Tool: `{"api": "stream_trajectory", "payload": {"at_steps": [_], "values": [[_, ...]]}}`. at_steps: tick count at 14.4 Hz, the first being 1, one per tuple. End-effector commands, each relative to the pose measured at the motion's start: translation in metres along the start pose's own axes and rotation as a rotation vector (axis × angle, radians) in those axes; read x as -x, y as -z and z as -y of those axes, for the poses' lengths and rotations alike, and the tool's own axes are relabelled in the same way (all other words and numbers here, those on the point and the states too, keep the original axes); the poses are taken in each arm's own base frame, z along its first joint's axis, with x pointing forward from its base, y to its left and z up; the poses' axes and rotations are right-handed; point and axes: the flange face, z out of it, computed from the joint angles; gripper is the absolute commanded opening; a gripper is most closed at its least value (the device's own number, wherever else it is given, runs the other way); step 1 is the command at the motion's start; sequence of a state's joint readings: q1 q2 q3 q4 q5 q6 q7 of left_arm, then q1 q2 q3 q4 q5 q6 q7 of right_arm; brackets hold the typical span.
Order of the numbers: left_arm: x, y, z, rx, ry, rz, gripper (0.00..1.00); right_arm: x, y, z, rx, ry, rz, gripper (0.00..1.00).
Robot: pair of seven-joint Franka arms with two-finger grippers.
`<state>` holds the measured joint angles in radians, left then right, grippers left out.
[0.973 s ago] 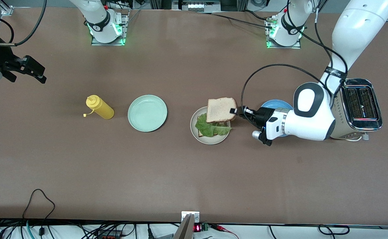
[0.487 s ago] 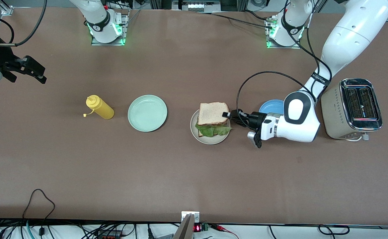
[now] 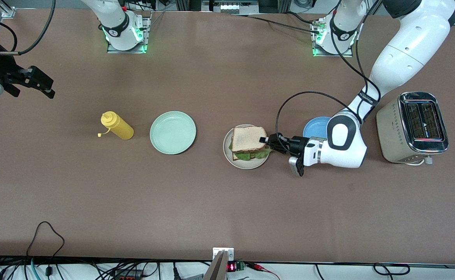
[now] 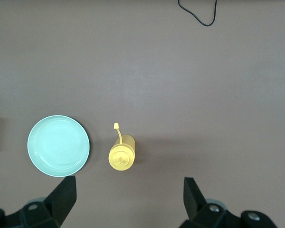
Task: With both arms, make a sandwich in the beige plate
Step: 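Lay the bread on the lettuce and open the left gripper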
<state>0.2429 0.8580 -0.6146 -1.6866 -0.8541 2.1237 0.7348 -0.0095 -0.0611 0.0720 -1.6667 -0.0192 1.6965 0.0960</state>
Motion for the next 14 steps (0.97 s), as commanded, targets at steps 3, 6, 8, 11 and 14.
{"api": "stream_trajectory", "payload": {"at_steps": [3, 6, 8, 11, 14], "values": [[-0.003, -0.017, 0.008, 0.010, -0.012, -0.018, 0.01, 0.003, 0.001, 0.000, 0.004, 0.009, -0.011, 1.00], [-0.001, -0.021, 0.013, 0.008, -0.005, -0.015, 0.04, 0.003, 0.001, 0.000, 0.006, 0.010, -0.011, 1.00], [0.000, -0.021, 0.017, 0.004, -0.002, -0.014, 0.19, 0.002, 0.001, 0.000, 0.004, 0.010, -0.015, 1.00], [-0.002, -0.012, 0.016, -0.003, -0.008, -0.023, 1.00, 0.002, 0.001, 0.000, 0.004, 0.010, -0.017, 1.00], [-0.006, 0.004, 0.010, -0.036, -0.030, -0.027, 1.00, 0.002, 0.001, 0.000, 0.004, 0.010, -0.017, 1.00]]}}
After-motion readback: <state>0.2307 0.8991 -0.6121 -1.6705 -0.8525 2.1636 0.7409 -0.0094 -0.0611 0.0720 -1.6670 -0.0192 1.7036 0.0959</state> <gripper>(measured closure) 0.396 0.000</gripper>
